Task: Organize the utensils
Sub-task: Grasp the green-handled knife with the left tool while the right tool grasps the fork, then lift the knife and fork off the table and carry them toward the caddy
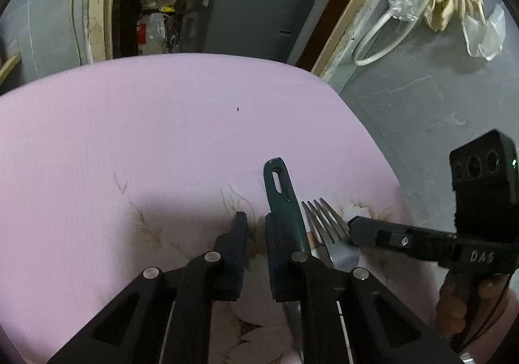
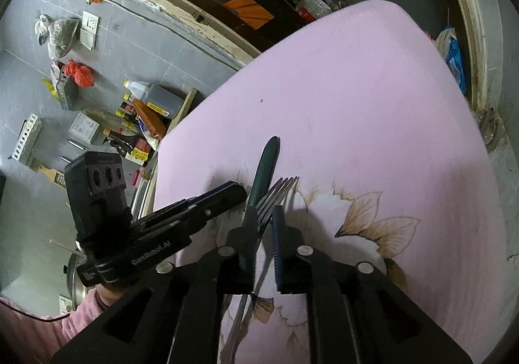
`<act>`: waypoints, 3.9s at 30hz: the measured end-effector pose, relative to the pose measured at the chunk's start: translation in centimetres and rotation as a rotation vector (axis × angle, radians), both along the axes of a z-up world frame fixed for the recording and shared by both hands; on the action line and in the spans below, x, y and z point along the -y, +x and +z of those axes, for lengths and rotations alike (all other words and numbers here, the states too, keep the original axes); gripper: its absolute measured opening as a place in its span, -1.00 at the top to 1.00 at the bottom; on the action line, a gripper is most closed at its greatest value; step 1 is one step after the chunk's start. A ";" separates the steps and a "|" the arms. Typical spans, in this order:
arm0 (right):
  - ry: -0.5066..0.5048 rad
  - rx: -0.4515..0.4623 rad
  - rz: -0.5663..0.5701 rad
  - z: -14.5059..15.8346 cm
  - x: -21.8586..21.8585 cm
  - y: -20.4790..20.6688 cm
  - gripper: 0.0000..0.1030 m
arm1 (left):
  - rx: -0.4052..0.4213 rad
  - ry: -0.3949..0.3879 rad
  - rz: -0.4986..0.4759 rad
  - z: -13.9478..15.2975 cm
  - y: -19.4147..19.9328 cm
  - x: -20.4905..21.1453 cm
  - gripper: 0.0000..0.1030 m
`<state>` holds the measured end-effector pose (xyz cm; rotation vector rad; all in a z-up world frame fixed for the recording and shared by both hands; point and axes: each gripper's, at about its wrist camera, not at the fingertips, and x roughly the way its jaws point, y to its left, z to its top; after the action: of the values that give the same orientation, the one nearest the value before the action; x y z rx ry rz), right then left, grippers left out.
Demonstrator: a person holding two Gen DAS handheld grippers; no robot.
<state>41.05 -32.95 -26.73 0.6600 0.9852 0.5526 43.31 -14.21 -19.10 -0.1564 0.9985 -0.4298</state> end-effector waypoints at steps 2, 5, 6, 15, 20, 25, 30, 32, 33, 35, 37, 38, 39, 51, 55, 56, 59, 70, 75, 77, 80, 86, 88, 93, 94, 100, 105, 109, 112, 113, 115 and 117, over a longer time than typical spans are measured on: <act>0.007 -0.012 -0.002 -0.3 0.0 0.0 0.78 | -0.003 -0.003 0.002 0.0 0.0 0.0 0.81; 0.032 -0.027 -0.004 -0.6 0.0 0.1 0.78 | -0.030 -0.056 -0.003 -0.2 0.0 -0.2 0.81; 0.041 -0.031 -0.003 -0.7 -0.1 0.2 0.78 | -0.034 -0.061 -0.006 -0.2 0.0 -0.2 0.81; 0.062 -0.013 0.008 -0.1 -0.2 -0.3 0.86 | -0.080 -0.090 -0.004 -0.4 0.8 -0.2 0.75; -0.073 0.035 -0.031 2.3 0.8 -1.2 0.86 | -0.103 -0.085 -0.021 -0.1 1.3 0.6 0.55; -0.230 0.038 -0.049 3.8 1.1 -0.9 0.85 | -0.104 -0.011 -0.053 0.3 1.9 2.1 0.44; -0.264 -0.019 -0.062 3.1 1.6 -0.1 0.84 | -0.114 0.083 -0.073 0.6 2.8 3.3 0.53; -0.262 -0.036 -0.063 2.8 1.7 0.1 0.84 | -0.123 0.103 -0.078 0.8 3.1 3.5 0.55; -0.262 -0.039 -0.062 2.8 1.6 0.1 0.84 | -0.129 0.107 -0.080 0.8 3.2 3.4 0.57; -0.281 -0.047 -0.053 3.0 1.2 0.4 0.83 | -0.146 0.105 -0.078 0.9 3.4 3.2 0.58; -0.300 -0.058 -0.041 2.9 0.4 0.7 0.77 | -0.161 0.096 -0.070 1.0 3.4 2.9 0.59; -0.310 -0.063 -0.035 3.0 0.2 0.8 0.75 | -0.166 0.096 -0.067 1.0 3.4 2.9 0.59; -0.328 -0.072 -0.027 3.0 0.0 1.0 0.69 | -0.170 0.101 -0.066 1.1 3.2 2.8 0.59; -0.342 -0.149 -0.046 2.9 -0.2 2.1 0.64 | -0.216 0.119 -0.085 1.0 3.3 3.2 0.59; -0.309 -0.141 -0.062 2.7 -0.1 1.1 0.73 | -0.191 0.112 -0.076 1.0 2.7 3.0 0.60; -0.300 -0.140 -0.068 2.7 0.1 0.8 0.74 | -0.191 0.108 -0.073 0.9 2.5 2.9 0.60; -0.290 -0.138 -0.090 2.8 0.7 -0.3 0.82 | -0.191 0.096 -0.067 0.9 1.9 2.5 0.61; -0.222 -0.191 -0.060 1.2 1.0 1.7 0.82 | -0.251 0.112 -0.107 0.8 2.3 2.4 0.59; -0.164 -0.184 -0.073 1.2 1.5 1.7 0.85 | -0.236 0.114 -0.098 0.9 2.0 2.5 0.61; -0.127 -0.167 -0.080 1.4 1.6 0.9 0.87 | -0.222 0.085 -0.089 0.9 1.5 2.1 0.62; -0.099 -0.104 -0.086 2.4 1.2 -0.8 0.89 | -0.211 0.041 -0.064 0.8 0.3 1.3 0.62; -0.111 0.018 -0.101 4.6 0.0 -4.4 0.92 | -0.100 0.025 -0.066 2.8 -3.2 0.4 0.62; -0.113 0.051 -0.108 5.4 0.3 -5.0 0.93 | -0.065 0.022 -0.064 3.6 -4.3 0.1 0.62; -0.144 0.151 -0.114 7.9 0.2 -7.0 0.94 | 0.049 0.013 -0.055 6.0 -7.7 -0.9 0.62; -0.151 0.166 -0.116 8.2 0.1 -7.4 0.94 | 0.062 0.012 -0.052 6.2 -8.1 -1.1 0.62; -0.160 0.199 -0.121 9.5 0.2 -8.9 0.94 | 0.155 -0.014 -0.042 8.5 -11.4 -2.7 0.63; -0.168 0.256 -0.118 10.5 -0.7 -10.3 0.94 | 0.217 -0.028 -0.033 10.2 -13.7 -3.5 0.63; -0.190 0.308 -0.105 11.8 -1.7 -11.5 0.94 | 0.254 -0.042 -0.035 10.8 -15.2 -4.2 0.63; -0.206 0.331 -0.099 12.4 -2.4 -12.5 0.94 | 0.273 -0.051 -0.046 11.1 -15.8 -4.4 0.63; -0.211 0.335 -0.098 12.5 -2.6 -12.7 0.94 | 0.279 -0.052 -0.049 11.2 -16.0 -4.5 0.63; -0.211 0.336 -0.100 12.6 -2.8 -13.0 0.94 | 0.283 -0.059 -0.055 11.3 -16.5 -4.6 0.81; -0.205 0.333 -0.105 12.6 -2.7 -13.2 0.94 | 0.284 -0.054 -0.061 11.4 -16.5 -4.7 0.98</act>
<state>27.83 -30.23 -14.12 0.4174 0.6785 0.4441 26.83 -9.54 -7.72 -0.1094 0.7146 -0.5196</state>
